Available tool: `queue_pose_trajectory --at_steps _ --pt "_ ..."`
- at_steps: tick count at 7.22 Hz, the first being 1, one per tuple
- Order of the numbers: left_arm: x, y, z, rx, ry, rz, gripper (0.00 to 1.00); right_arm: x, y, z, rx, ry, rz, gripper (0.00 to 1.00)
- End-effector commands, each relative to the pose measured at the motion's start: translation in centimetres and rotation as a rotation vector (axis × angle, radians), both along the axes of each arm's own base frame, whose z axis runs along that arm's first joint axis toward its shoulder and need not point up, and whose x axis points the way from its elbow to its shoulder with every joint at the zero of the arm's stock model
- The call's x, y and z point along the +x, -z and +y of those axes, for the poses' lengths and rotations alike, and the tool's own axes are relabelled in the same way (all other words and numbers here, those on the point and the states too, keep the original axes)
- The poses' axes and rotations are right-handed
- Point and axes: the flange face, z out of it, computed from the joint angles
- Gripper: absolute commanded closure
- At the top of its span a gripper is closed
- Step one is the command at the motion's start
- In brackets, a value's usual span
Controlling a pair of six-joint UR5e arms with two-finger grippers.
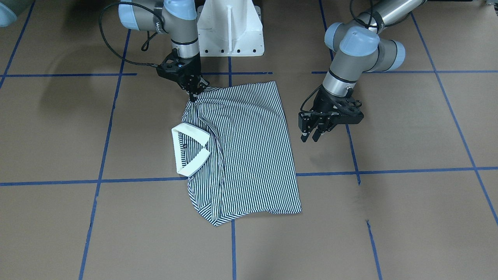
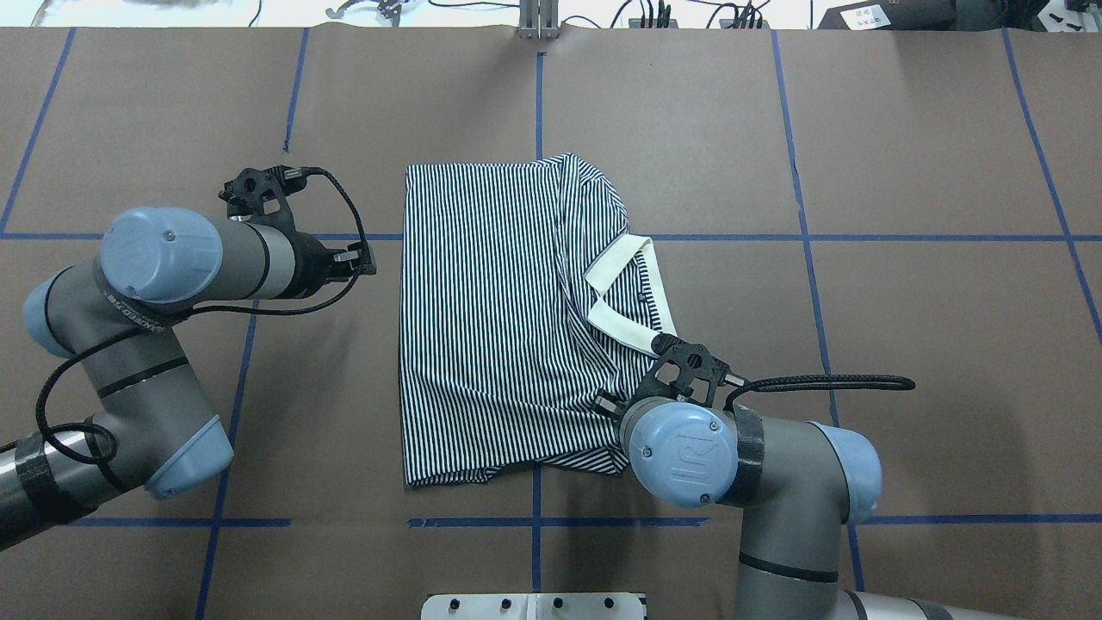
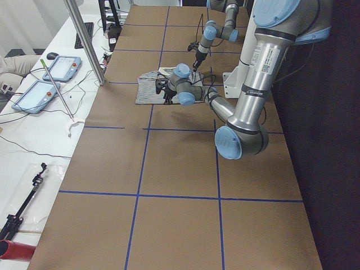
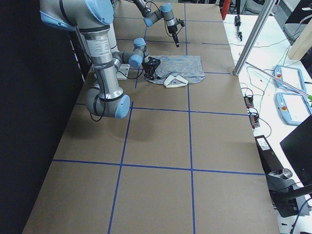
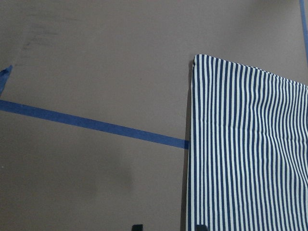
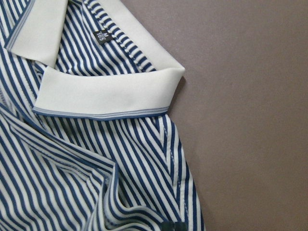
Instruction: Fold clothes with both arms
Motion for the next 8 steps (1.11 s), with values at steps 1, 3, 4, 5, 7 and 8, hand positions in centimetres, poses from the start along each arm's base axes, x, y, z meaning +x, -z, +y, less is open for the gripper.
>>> queue_pose_trajectory --at_steps 1,3,4,5,7,8 --pt "0.0 0.0 0.0 0.000 0.000 0.000 0.53 0.1 0.3 0.0 0.001 -0.001 -0.005 0.49" --pt "0.0 0.0 0.0 0.000 0.000 0.000 0.53 0.1 0.6 0.2 0.001 0.000 -0.010 0.44" --pt "0.0 0.0 0.0 -0.001 0.001 0.001 0.53 -0.1 0.9 0.3 -0.002 -0.001 -0.017 0.41" --pt "0.0 0.1 0.0 -0.010 0.006 0.006 0.53 -0.5 0.6 0.8 -0.004 0.006 -0.013 0.40" --pt "0.1 0.0 0.1 -0.024 0.012 0.010 0.53 -0.6 0.0 1.2 -0.003 0.013 -0.001 0.40" --pt "0.1 -0.1 0.1 -0.025 0.012 0.009 0.53 -0.7 -0.2 1.3 0.003 0.013 0.005 0.40"
